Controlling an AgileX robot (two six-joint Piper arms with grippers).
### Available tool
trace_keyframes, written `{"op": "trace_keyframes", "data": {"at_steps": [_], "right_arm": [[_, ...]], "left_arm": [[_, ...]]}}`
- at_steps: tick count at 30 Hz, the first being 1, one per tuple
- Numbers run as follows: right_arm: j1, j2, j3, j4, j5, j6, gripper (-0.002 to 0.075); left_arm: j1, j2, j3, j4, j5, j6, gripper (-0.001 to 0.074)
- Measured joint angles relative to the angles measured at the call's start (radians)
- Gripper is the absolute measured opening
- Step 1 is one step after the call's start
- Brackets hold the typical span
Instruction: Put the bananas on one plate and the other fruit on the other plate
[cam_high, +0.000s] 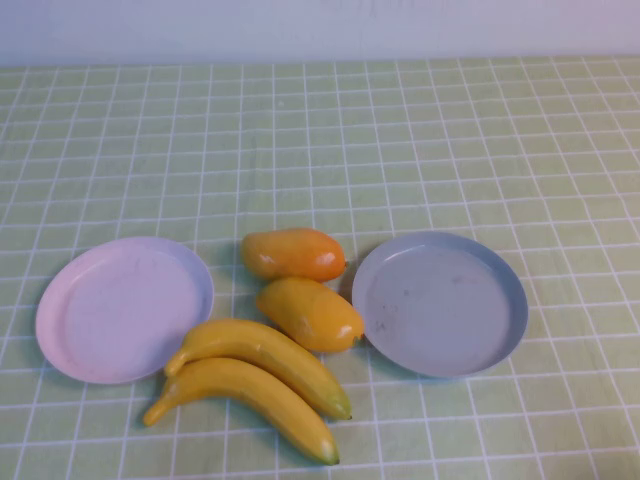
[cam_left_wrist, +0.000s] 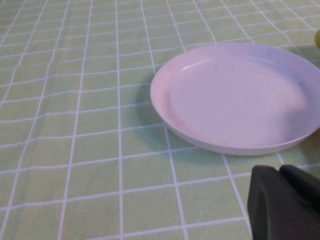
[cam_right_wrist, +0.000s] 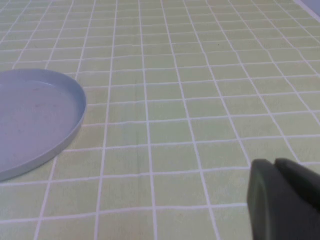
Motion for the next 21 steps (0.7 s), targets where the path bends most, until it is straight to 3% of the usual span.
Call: {"op": "trace_keyframes", "data": {"at_steps": [21], "right_arm": [[0.000, 0.000, 0.000, 0.000, 0.000, 0.000, -0.0015]], "left_arm": [[0.000, 0.000, 0.000, -0.078, -0.060, 0.000, -0.0004]]}}
